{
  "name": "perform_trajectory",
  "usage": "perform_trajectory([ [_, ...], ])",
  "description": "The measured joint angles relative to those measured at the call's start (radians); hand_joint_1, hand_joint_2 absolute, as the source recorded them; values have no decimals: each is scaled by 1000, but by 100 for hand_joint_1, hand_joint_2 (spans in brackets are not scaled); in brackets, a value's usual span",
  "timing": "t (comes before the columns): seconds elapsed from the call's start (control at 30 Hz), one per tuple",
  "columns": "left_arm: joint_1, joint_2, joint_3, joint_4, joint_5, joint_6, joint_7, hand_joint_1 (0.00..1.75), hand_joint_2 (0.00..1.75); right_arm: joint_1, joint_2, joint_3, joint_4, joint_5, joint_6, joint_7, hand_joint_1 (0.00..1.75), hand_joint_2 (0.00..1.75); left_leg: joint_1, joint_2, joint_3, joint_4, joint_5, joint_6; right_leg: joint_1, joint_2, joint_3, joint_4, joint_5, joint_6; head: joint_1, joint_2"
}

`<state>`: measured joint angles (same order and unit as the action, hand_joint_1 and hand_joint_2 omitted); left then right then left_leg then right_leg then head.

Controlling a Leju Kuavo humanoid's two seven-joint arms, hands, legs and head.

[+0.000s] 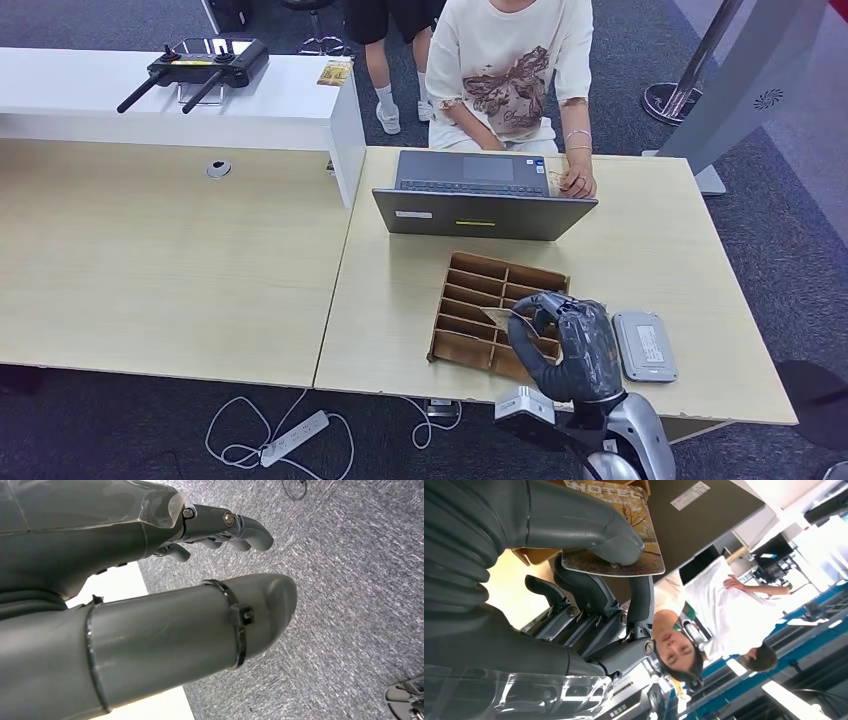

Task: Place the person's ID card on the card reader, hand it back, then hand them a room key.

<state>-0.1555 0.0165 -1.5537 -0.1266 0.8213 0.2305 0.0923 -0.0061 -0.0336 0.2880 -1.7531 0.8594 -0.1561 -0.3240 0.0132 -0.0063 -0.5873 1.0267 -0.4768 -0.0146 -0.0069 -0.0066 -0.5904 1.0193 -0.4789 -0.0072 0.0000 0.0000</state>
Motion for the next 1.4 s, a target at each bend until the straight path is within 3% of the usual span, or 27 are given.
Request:
perform_trajectory([
  [0.7, -4, 0, 0, 0, -10, 0, -10, 0, 0, -98, 0, 52, -3, -1, -95, -78, 175, 175, 0, 0, 0, 0, 0, 0, 0, 0, 0, 0, 0, 0, 0, 0],
  [1.4, -5, 0, 0, 0, 16, 0, -29, 0, 0, -337, -8, 95, 69, -6, -116, -64, 175, 175, 0, 0, 0, 0, 1, 0, 0, 0, 0, 0, 1, 0, 0, 0],
])
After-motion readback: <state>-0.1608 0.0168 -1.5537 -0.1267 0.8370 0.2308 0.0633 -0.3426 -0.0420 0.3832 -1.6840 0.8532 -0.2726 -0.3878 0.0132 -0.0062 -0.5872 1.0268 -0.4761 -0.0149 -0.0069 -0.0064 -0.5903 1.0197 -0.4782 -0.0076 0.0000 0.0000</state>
